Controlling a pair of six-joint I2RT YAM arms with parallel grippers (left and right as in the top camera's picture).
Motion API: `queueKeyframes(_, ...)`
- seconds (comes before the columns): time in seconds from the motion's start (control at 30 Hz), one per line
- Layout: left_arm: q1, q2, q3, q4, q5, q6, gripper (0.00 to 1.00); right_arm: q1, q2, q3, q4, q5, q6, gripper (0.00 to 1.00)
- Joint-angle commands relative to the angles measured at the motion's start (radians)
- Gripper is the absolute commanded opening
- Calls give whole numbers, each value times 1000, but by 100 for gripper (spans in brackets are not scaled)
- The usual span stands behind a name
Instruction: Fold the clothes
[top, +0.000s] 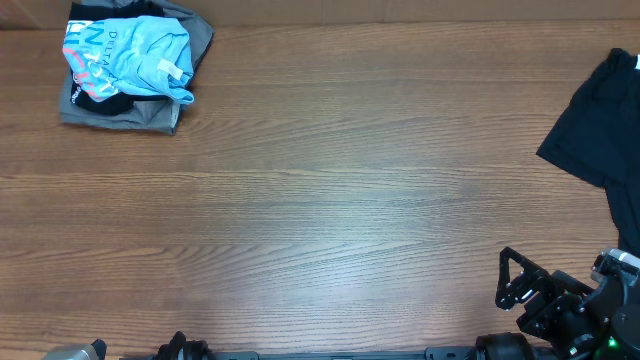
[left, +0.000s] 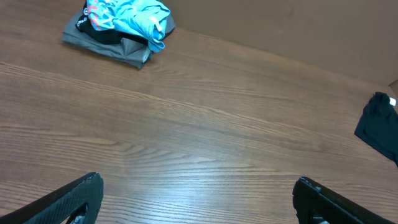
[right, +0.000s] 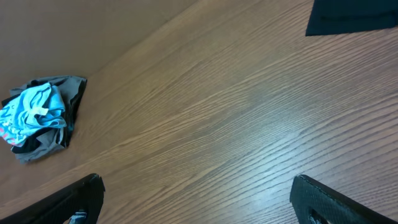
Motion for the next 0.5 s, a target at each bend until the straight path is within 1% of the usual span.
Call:
queueKeyframes(0.0,-5,3,-8,-1,-14,-13,100,3,-8,-3,4,-2,3,100)
queueKeyframes(0.47,-5,3,-8,-1,-14,-13,100,3,-19,-3,4,-2,3,100)
